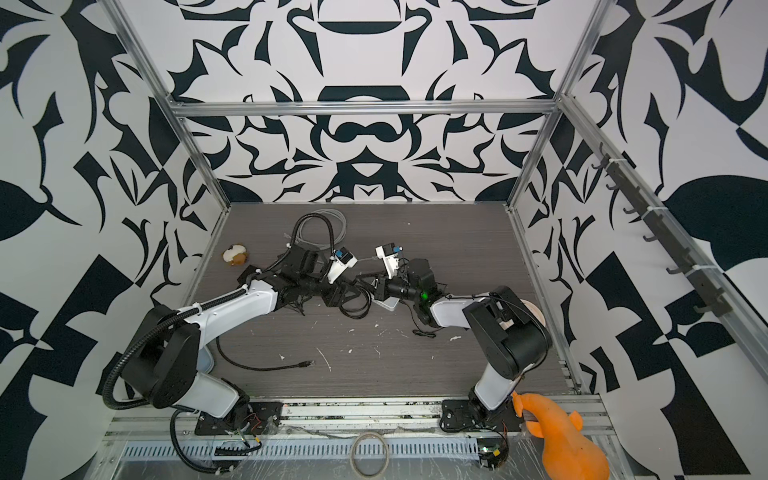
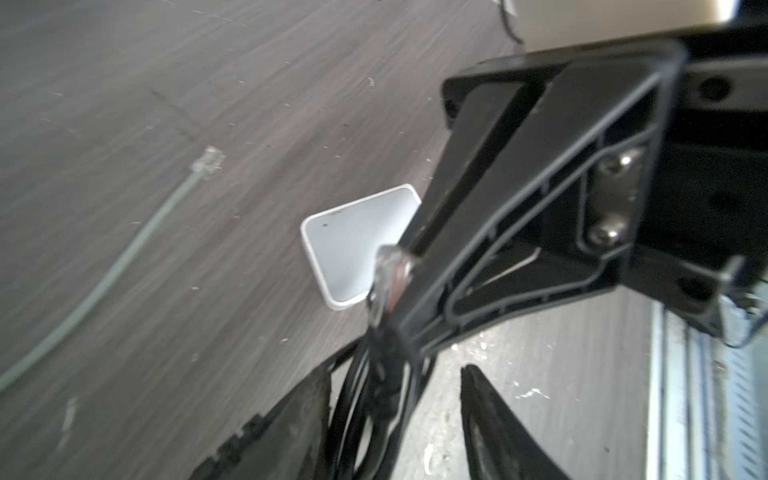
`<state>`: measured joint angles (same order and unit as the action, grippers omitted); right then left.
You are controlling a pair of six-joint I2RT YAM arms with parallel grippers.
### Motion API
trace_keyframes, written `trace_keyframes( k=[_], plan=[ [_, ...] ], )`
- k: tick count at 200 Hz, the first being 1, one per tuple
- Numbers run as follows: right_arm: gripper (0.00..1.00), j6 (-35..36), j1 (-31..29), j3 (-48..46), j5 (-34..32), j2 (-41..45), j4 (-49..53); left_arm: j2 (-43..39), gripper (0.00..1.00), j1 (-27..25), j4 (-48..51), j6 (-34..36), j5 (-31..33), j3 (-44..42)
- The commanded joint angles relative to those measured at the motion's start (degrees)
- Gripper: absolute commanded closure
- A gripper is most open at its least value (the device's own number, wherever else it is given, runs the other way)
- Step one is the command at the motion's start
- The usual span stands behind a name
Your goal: Insert the plug into the switch port
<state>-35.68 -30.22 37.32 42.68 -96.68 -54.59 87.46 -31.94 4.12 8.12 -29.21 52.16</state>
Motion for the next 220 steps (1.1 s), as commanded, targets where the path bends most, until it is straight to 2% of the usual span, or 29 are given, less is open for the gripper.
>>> trace_keyframes(
  k=[1,26,70,142,164,180,205,220],
  plan=[
    [0.96,2.0,0.3,0.0,7.0,0.0,-10.8,1.1,0.49,1.9,0.6,-1.9,-7.5,1.5],
    [0.96,3.4,0.9,-0.6,8.2,0.2,-10.6,1.0,0.53,4.1,-1.8,-3.9,-13.4,0.4],
    [0.97,4.8,1.2,-0.9,10.2,1.0,-9.0,1.1,0.6,5.3,-3.9,-5.8,-18.5,-0.4],
    [0.96,4.2,1.4,-1.5,8.9,1.0,-11.8,3.4,0.92,5.4,-4.7,-8.2,-21.4,0.6],
    [0.81,3.9,2.8,-1.9,8.5,2.5,-9.7,2.8,1.0,5.3,-5.7,-8.8,-16.4,0.1],
    [0.7,2.7,5.0,-2.6,6.3,5.0,-6.4,2.4,1.0,5.0,-4.3,-7.8,-11.5,0.5],
    [0.66,1.5,6.2,0.0,-0.3,9.0,6.7,1.2,1.0,2.6,-1.4,-4.4,-3.6,1.4],
    [0.65,-0.5,6.0,3.3,-1.6,10.0,14.1,0.9,1.0,0.7,0.7,-2.6,0.7,2.4]
  ],
)
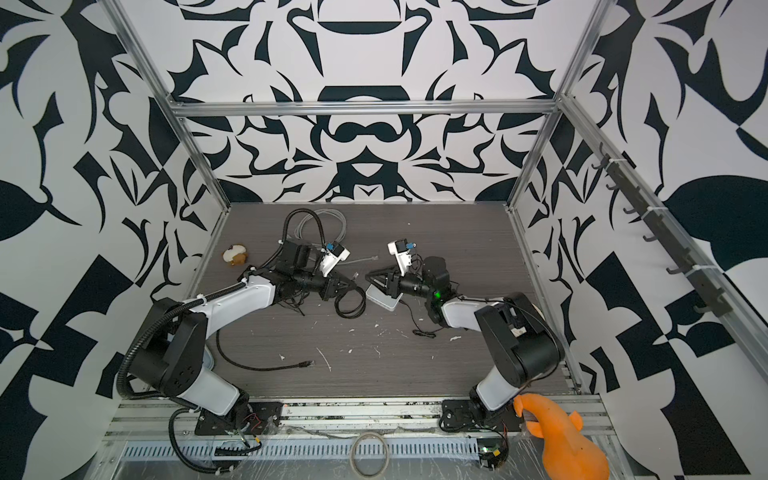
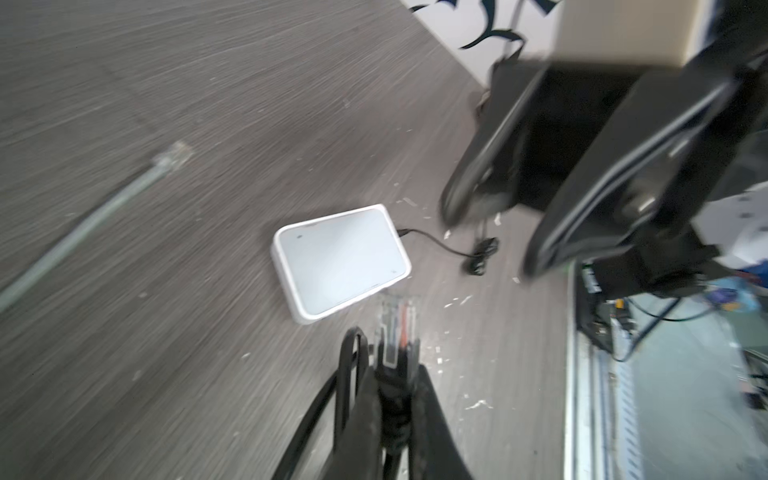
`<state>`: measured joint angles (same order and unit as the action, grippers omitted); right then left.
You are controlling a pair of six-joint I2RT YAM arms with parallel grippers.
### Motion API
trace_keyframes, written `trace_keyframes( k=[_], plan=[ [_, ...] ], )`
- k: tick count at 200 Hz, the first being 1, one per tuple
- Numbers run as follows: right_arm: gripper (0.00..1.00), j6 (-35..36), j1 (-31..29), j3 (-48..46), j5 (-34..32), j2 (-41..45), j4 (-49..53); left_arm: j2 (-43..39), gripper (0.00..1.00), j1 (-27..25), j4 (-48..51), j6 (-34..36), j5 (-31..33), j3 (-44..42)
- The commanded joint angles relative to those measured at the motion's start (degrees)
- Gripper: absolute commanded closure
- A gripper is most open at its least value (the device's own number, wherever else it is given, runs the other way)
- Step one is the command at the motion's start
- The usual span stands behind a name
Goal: Insert the plug into the switch port
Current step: 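Move both grippers holding the cable back over the white router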
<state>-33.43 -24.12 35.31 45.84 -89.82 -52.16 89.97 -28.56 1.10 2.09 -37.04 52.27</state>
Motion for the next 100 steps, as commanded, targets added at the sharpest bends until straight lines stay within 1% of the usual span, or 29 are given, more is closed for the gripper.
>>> trace_keyframes(
  k=[1,11,18,26,33,58,80,100],
  plan=[
    [0.66,-3.1,-0.1,5.4,-5.0,3.1,11.9,-1.6,1.0,-2.8,3.8,3.5,8.7,2.4],
    [0.65,-6.0,-0.1,6.8,-7.2,3.2,15.5,-1.8,1.0,-4.0,4.4,4.5,11.5,2.7],
    [0.65,-7.4,-0.1,8.2,-8.3,3.1,19.8,-2.1,1.0,-4.6,4.3,4.9,13.4,2.7],
    [0.65,-8.2,-0.1,10.2,-9.7,2.9,25.7,-2.4,1.0,-5.5,4.3,5.4,15.5,2.7],
    [0.65,-8.8,-0.4,11.5,-10.0,2.6,28.5,-2.5,1.0,-6.0,4.1,5.8,17.1,2.6],
    [0.65,-13.8,-1.2,12.2,-10.7,1.7,30.4,-2.8,1.0,-8.1,5.3,7.9,21.4,3.3],
    [0.65,-13.9,-2.1,12.6,-11.4,1.7,32.8,-2.8,1.0,-9.1,6.1,8.7,23.4,4.0],
    [0.65,-14.6,-3.3,12.7,-11.1,1.3,32.9,-2.6,1.0,-10.2,7.0,9.6,25.3,4.5]
  ],
)
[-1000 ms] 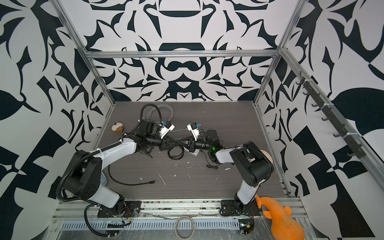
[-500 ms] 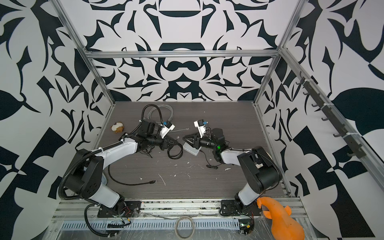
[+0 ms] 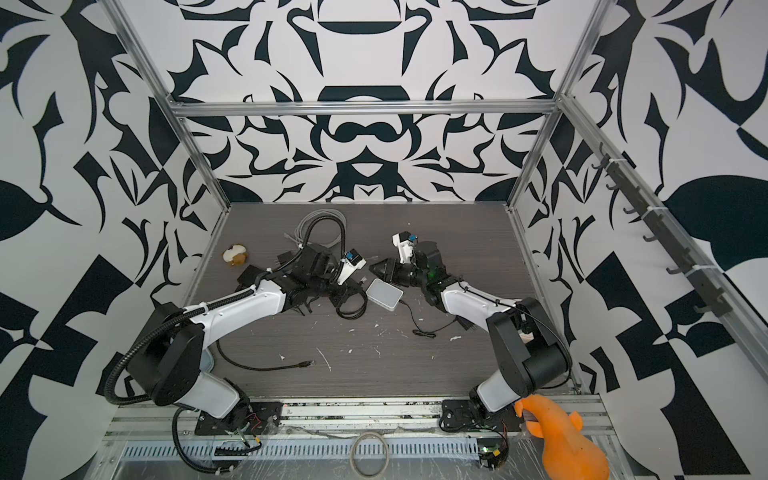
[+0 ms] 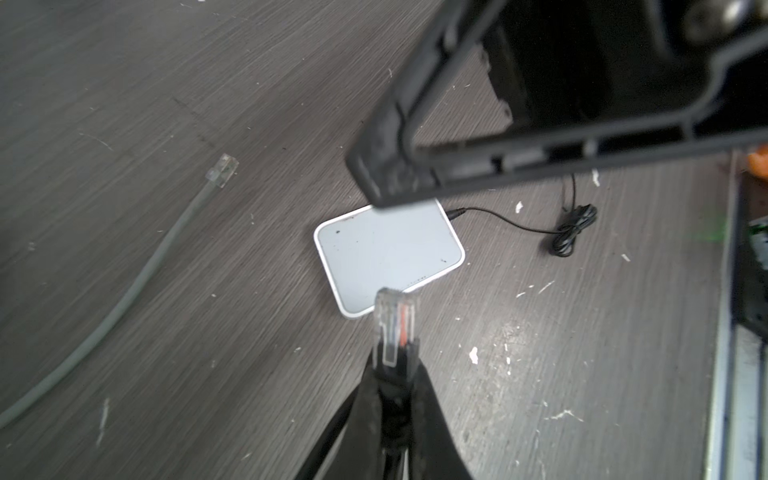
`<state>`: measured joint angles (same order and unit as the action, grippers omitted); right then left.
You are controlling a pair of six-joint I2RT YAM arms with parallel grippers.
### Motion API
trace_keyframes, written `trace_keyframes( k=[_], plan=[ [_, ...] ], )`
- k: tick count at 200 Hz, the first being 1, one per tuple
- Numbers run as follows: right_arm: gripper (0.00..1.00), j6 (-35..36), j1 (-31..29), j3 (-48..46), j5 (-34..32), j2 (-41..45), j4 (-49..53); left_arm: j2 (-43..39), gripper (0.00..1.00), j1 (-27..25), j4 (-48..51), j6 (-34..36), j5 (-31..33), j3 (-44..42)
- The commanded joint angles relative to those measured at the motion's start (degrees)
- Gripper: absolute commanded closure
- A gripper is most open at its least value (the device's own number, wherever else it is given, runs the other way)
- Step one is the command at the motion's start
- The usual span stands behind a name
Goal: Insert the plug into the switch port
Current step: 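Move both grippers holding the cable back over the white router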
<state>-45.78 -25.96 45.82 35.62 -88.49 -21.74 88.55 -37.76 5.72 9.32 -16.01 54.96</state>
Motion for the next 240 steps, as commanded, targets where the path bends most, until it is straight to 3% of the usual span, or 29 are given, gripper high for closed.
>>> trace_keyframes(
  k=[1,136,211,240],
  plan=[
    [0.65,-2.2,-1.6,2.2,-0.9,0.0,2.4,-1.2,1.0,-1.1,2.4,2.3,4.2,1.9],
    [0.65,-3.7,-4.0,2.4,-1.9,-0.7,2.1,2.1,1.0,-4.0,5.0,5.4,9.3,4.1],
    [0.97,-3.8,-4.5,2.7,-0.4,-2.9,0.8,0.7,1.0,-4.5,2.7,5.7,11.1,1.9],
    [1.0,-1.9,-4.2,1.4,0.5,-2.2,-0.6,-1.1,0.76,-3.4,-0.4,3.1,10.0,-1.1]
  ],
)
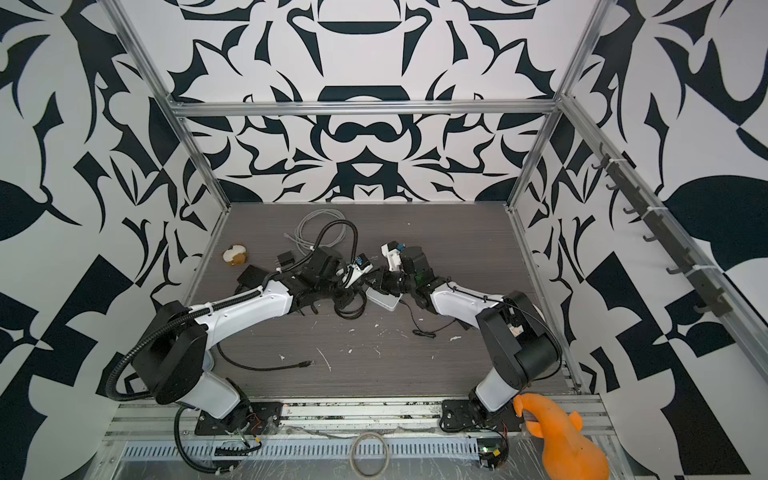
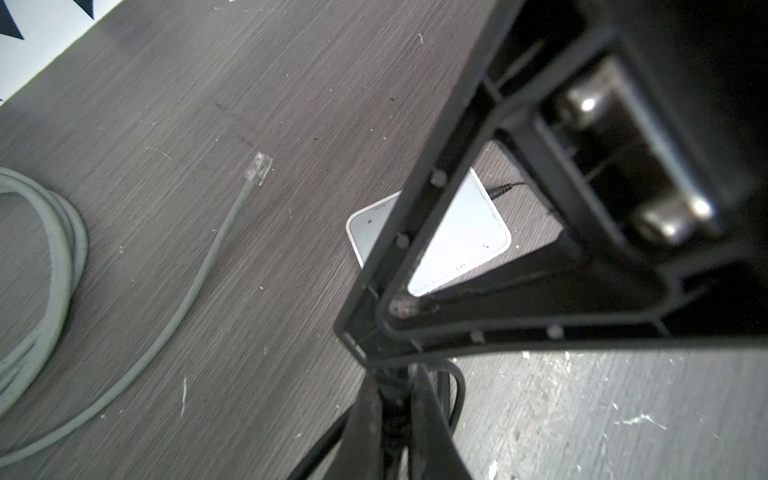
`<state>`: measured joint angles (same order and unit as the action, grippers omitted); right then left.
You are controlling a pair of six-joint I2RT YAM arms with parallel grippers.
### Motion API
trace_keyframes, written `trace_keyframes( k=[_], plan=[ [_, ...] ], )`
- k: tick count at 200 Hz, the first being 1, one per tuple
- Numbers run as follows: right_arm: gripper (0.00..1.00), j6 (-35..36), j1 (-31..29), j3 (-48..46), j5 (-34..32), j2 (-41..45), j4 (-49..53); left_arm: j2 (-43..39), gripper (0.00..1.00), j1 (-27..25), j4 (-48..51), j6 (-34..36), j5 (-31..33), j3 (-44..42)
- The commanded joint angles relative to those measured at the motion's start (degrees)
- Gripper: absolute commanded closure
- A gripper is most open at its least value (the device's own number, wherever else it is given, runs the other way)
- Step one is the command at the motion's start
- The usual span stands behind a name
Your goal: Insert the plug into the switch port
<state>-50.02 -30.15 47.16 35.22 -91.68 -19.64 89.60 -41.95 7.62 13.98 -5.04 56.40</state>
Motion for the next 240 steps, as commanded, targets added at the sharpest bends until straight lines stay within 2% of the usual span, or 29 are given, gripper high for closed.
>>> trace_keyframes(
  k=[1,17,63,128,152,240],
  plan=[
    [1.0,2.4,0.0,0.0,1.0,1.0,-2.8,-2.3,0.76,0.8,-2.3,-1.7,-1.3,-2.6],
    [1.0,3.2,0.4,-0.8,1.8,1.1,-4.5,-2.7,0.71,2.7,-4.2,-4.1,-6.4,-4.4],
    [1.0,5.4,0.6,-1.7,3.2,1.0,-7.6,-4.5,0.66,8.3,-14.5,-11.3,-19.8,-10.6],
    [1.0,4.1,0.6,-2.8,4.4,0.7,-11.2,-1.3,0.63,9.7,-18.3,-14.1,-30.3,-9.5],
    [1.0,4.6,0.5,-2.9,4.6,1.0,-11.2,0.6,0.67,10.1,-18.9,-15.3,-32.3,-8.8],
    [1.0,4.7,0.6,-2.6,5.1,1.3,-10.6,2.3,0.83,10.8,-21.9,-17.7,-31.6,-8.2]
  ],
)
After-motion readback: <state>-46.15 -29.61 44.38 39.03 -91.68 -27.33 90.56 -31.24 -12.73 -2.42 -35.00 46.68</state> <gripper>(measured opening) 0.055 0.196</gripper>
